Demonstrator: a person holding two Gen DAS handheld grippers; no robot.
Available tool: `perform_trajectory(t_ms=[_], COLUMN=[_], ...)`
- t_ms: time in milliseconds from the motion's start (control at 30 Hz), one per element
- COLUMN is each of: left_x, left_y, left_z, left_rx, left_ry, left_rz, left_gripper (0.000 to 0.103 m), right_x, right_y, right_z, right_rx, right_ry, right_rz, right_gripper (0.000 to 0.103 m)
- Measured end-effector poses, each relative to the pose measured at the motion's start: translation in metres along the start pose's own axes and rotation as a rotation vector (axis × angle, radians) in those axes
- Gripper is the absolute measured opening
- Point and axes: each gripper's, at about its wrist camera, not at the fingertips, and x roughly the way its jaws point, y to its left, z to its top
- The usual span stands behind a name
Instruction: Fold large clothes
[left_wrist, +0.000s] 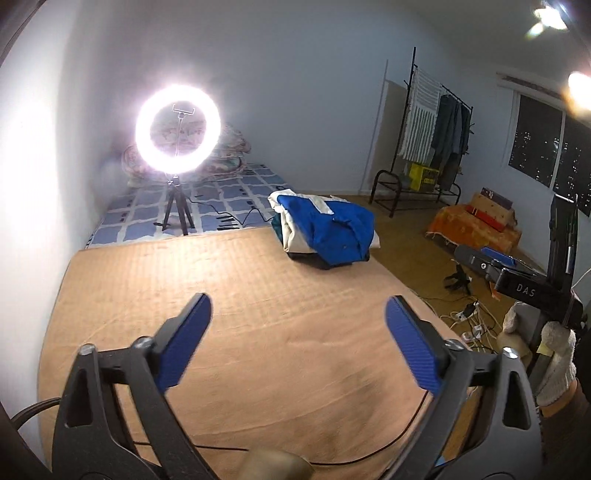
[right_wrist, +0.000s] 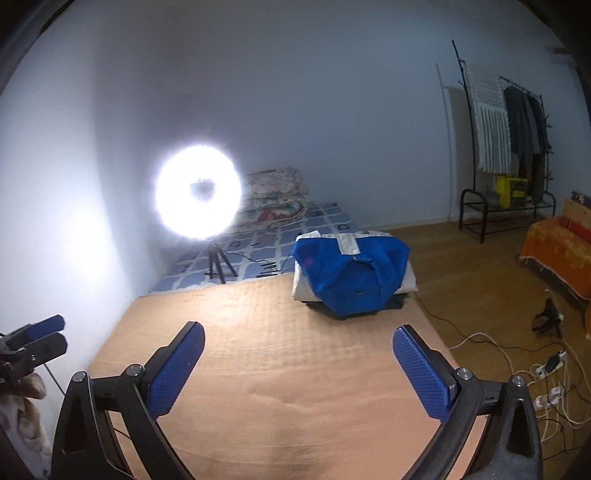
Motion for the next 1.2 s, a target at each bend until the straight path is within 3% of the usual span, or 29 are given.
perform_trajectory(t_ms=[267,567,1200], left_x=[0.007,0.023,0.023], left_y=[-0.012,-0.011,-0.006], left_z=[-0.021,-0.038,-0.037], left_rx=[0.079,0.095,0.080], left_ry=[0.011,0.073,0.067], left_rz=[0.082,0.130,0.134], left_gripper=[0.103,0.103,0.103], right_x=[0.019,0.023,0.027], right_y=[0.012,0.014,0.019], right_z=[-0.016,-0.024,-0.030], right_rx=[-0.061,-0.039,-0.053], right_ry=[0.026,0.018,0.030], right_rz=[-0.051,-0.081,-0.118], right_gripper=[0.103,0.103,0.103])
